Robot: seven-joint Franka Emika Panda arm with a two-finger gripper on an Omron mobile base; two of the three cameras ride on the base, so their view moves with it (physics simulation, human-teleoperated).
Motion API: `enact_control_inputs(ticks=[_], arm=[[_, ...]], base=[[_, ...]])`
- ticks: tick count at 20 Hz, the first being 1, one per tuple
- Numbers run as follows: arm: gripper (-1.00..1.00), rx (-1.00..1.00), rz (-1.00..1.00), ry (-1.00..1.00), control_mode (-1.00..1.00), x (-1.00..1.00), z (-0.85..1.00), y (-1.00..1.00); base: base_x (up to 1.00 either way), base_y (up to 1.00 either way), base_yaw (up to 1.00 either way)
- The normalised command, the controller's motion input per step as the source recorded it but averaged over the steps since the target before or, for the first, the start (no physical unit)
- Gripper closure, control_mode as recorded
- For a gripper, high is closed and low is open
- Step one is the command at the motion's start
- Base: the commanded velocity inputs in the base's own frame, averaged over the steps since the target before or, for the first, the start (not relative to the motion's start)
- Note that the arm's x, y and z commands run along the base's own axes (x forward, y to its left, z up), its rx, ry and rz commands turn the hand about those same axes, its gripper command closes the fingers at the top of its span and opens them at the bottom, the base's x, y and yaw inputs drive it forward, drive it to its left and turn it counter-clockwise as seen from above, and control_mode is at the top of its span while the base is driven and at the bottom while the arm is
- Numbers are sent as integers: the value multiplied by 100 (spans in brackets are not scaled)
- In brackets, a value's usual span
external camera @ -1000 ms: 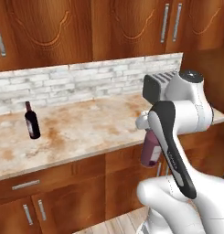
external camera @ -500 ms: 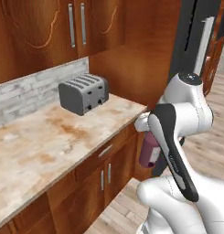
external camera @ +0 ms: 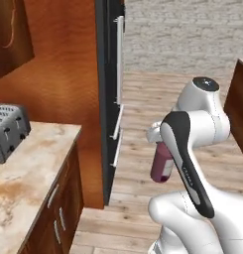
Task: Place the drinks on the dining counter in a tight cluster.
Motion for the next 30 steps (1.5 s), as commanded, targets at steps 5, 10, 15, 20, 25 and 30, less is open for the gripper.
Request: enact_control_inputs(ticks=[5,10,15,20,25,30], arm=[[100,0,0,0,100,0,0,0],[100,0,0,0,100,0,0,0],[100,0,0,0,100,0,0,0],[100,0,0,0,100,0,0,0],[100,0,0,0,100,0,0,0],[100,0,0,0,100,0,0,0]], base=[[22,-12,-83],[70,5,-62],[100,15,-28],[100,2,-21],[100,0,-16],[100,-3,-17]])
